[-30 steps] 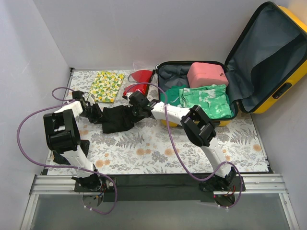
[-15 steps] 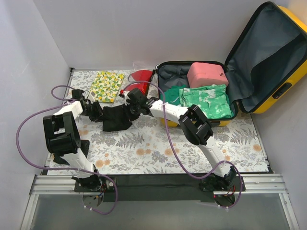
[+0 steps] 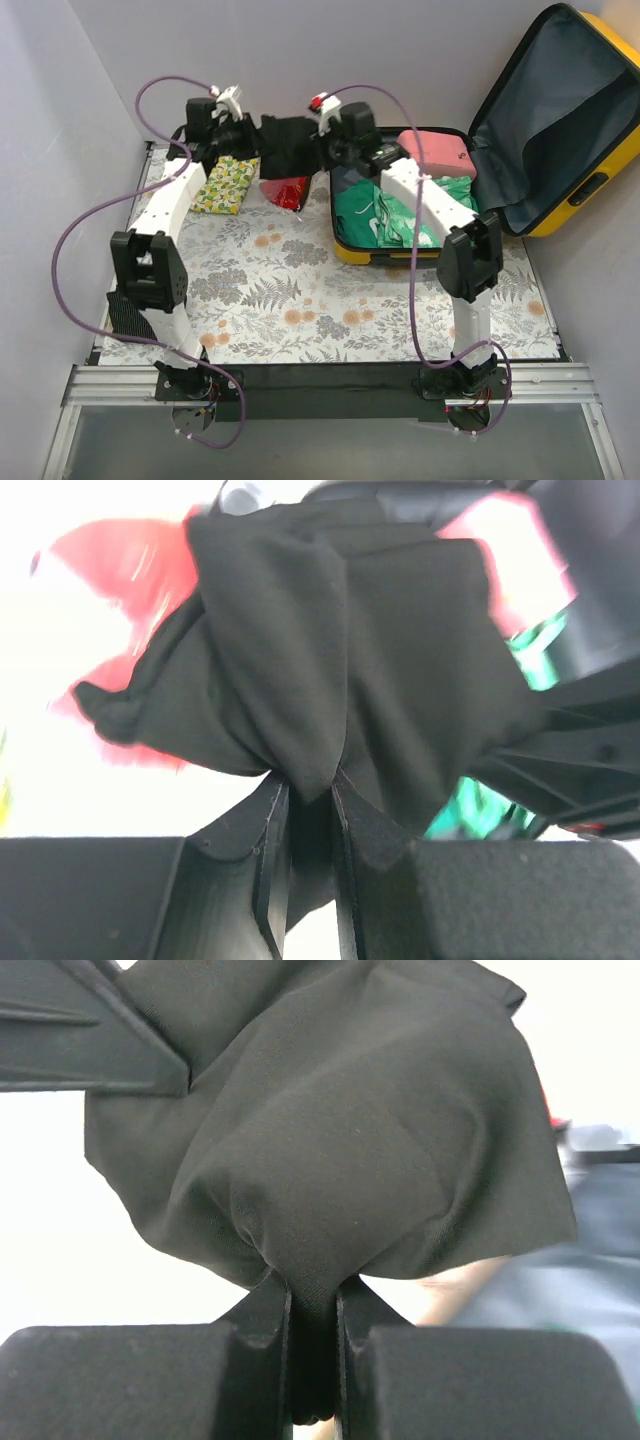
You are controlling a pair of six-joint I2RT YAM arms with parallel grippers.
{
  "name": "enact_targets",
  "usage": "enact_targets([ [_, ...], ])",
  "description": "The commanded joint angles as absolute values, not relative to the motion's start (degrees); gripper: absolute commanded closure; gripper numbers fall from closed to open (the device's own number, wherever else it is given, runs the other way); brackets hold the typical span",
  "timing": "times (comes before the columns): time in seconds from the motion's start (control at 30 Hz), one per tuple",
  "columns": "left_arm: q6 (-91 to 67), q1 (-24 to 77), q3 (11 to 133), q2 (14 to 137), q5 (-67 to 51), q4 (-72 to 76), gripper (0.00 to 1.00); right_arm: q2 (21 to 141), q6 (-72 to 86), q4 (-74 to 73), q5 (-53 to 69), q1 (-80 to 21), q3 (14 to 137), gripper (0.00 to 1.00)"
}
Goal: Pack the luggage
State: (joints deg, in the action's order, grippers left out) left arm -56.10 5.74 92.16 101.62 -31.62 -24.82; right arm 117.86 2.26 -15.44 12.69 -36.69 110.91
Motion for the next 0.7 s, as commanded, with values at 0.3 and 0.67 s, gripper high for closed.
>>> enact_targets([
  [0.3,-62.6,22.9,125.8,130.9,-25.8,-11.7,1.0,109.8,-11.0,-12.9,11.5,-17.8,108.0,0.99],
  [0.67,-61.1,26.7,127.7,139.6,-21.3,-7.4,1.0,114.7,-11.1,-14.0,12.0,-13.0,103.8,0.99],
])
